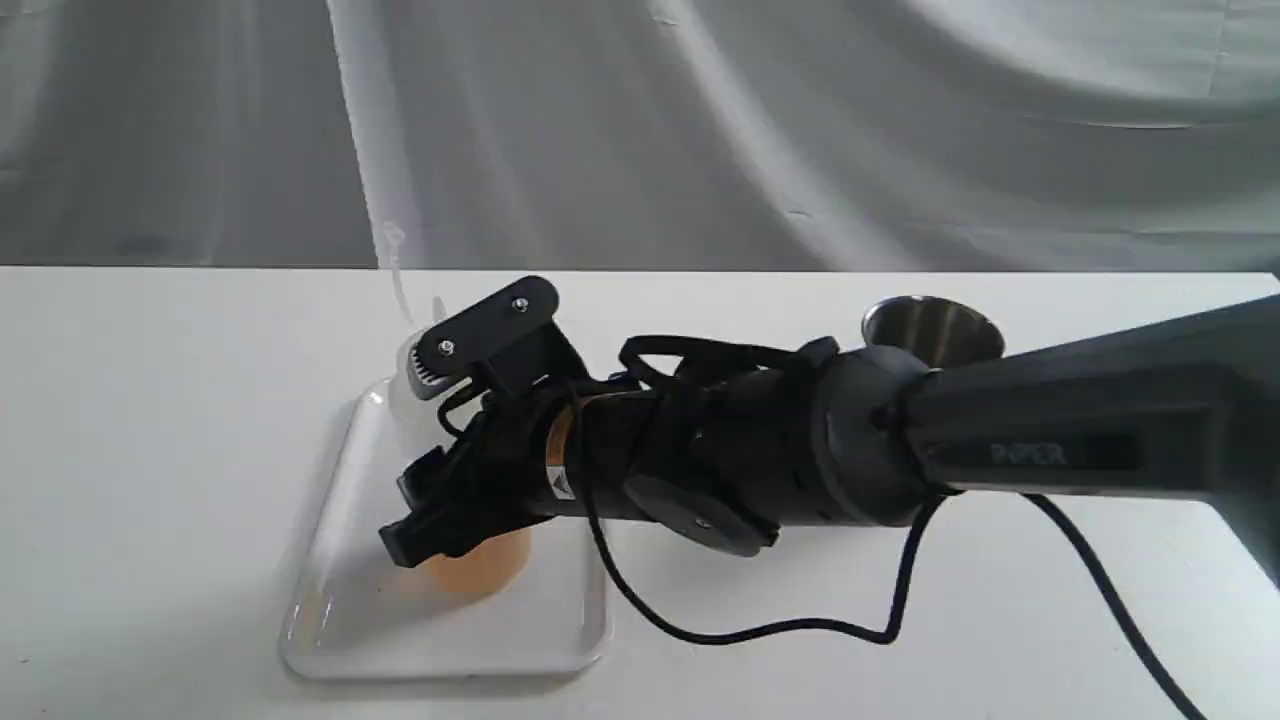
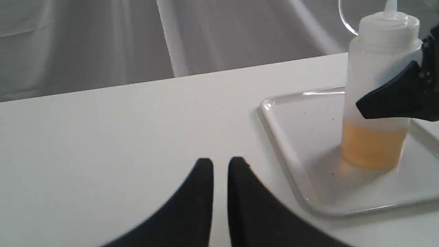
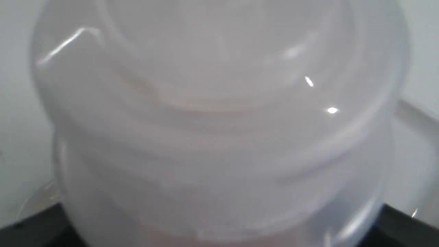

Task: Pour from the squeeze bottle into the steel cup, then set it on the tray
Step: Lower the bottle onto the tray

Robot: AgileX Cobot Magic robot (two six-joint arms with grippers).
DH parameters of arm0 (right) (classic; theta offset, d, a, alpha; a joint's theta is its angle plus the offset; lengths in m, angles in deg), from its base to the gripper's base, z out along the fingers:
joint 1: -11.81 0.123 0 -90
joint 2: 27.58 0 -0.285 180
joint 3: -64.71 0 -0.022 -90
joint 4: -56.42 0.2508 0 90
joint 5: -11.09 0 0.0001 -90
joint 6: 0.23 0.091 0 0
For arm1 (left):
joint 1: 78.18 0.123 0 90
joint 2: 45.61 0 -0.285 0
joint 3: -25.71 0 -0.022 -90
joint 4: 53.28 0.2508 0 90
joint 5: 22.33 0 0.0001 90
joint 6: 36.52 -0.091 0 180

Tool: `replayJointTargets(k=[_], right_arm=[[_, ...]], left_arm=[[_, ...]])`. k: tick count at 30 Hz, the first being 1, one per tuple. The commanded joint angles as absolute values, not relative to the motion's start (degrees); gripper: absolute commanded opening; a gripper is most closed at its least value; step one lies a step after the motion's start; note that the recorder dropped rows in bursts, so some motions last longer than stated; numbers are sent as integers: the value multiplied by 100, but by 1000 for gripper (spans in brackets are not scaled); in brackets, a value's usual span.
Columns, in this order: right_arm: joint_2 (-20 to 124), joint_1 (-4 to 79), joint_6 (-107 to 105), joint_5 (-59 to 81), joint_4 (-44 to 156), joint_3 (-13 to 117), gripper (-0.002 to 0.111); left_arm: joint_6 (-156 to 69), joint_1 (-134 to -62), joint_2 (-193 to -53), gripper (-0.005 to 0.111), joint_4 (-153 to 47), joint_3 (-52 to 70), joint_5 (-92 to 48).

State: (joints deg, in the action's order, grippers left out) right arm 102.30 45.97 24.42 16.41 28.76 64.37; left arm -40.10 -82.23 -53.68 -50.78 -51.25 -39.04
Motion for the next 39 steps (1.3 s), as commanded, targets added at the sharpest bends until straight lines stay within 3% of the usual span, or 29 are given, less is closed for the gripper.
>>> replayJointTargets(k=[1, 39], right_arm=[[10170, 4607, 2167, 1841, 2860, 6487, 37], [10180, 4596, 1952, 1947, 2730, 6487, 37]], left_arm=[[-4000, -8241, -5340, 8, -5075, -5150, -3867], [-4000, -8241, -5340, 8, -5075, -5150, -3867]])
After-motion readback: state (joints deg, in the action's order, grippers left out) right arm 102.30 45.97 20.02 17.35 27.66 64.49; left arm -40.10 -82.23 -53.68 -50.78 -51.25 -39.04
